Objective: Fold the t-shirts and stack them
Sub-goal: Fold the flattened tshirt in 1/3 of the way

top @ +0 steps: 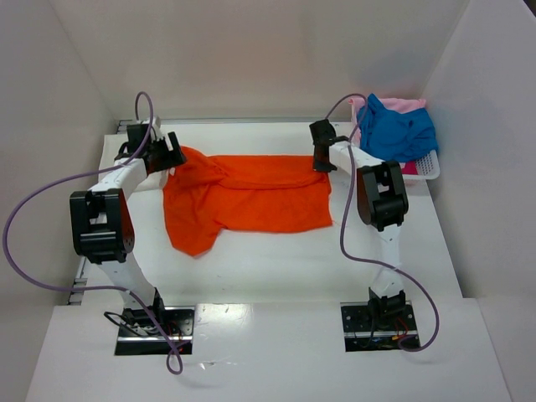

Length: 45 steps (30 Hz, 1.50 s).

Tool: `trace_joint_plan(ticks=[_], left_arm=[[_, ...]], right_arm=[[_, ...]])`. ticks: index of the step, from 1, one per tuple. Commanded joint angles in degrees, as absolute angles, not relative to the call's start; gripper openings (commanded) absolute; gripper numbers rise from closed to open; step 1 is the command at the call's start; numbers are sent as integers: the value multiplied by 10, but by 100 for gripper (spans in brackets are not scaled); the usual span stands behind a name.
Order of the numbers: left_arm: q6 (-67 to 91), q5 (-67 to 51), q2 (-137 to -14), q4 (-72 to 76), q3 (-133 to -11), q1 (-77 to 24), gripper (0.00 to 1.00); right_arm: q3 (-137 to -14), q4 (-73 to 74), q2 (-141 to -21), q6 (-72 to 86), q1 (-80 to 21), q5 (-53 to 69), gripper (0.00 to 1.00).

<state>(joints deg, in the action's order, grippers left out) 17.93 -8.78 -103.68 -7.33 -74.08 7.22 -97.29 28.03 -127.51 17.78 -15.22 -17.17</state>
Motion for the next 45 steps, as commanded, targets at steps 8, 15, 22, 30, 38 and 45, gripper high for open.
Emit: trace_joint_plan(ticks=[8,15,22,30,38,45], left_arm=[[167,-109,-1007,-62,-737,75,89],[165,-177,-1025,-56,-739,75,89],[160,-280,-1045,-43,-756,74,88],[86,-287,-1119,-77,-871,1,83],[45,-174,-1198,-126,-926,-42,85],[8,-169,-1209,-127,-911,-66,85]], right_arm=[[-1008,306,-1288,140,-106,-241,0],[-1004,266,-1253,121,-105,-154,37],[-965,197,-1140,143,-111,-2,87],[-916,149,-1092,175,-124,80,98],[-855,128,-1074,178,-127,93,99],[-837,103,-1074,201,-127,121,99]])
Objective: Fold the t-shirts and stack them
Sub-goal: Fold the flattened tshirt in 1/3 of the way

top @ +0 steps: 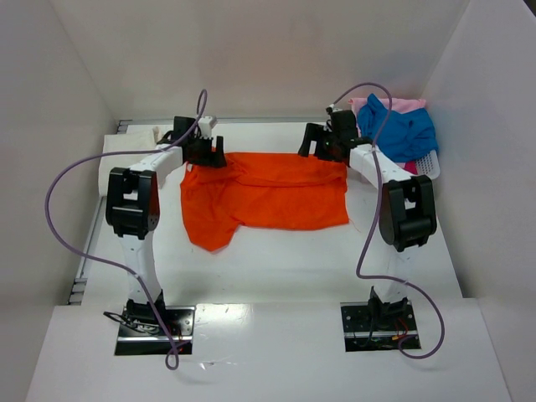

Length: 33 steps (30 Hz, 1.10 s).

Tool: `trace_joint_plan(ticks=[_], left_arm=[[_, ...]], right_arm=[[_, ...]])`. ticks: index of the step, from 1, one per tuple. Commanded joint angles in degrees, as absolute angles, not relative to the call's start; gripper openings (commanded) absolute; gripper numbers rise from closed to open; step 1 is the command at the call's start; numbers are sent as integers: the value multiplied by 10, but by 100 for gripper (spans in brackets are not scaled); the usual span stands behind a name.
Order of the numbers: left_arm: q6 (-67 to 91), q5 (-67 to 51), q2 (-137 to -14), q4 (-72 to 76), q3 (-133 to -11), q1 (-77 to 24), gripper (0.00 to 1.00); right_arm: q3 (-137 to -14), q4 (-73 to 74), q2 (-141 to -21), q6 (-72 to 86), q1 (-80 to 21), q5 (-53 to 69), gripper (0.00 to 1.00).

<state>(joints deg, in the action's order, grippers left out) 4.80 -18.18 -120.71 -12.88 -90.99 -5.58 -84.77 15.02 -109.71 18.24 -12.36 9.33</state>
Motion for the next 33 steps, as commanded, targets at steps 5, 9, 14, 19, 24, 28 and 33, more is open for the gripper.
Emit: trace_joint_plan(ticks=[5,9,14,19,24,28,33], left_arm=[[-12,-141,-1224,-140,-918,-91,82],[-25,-131,-1234,-144,-923,-104,72],[-30,-131,-1234,-151,-923,-104,50],[-18,-123,-1232,-156,-918,-104,29],[-4,-105,-1206,-168,-914,-104,5],[1,-105,-1166,-168,-875,-104,0],[9,-116,-1137,-185,-857,-104,0]], right_arm=[[-829,101,-1079,203,-127,129,99],[-818,101,-1074,203,-127,124,99],[-813,101,-1074,198,-127,119,99],[-813,96,-1074,198,-127,124,99],[-804,93,-1069,198,-127,124,99],[-795,85,-1063,203,-127,124,99],[-787,85,-1063,203,-127,129,99]])
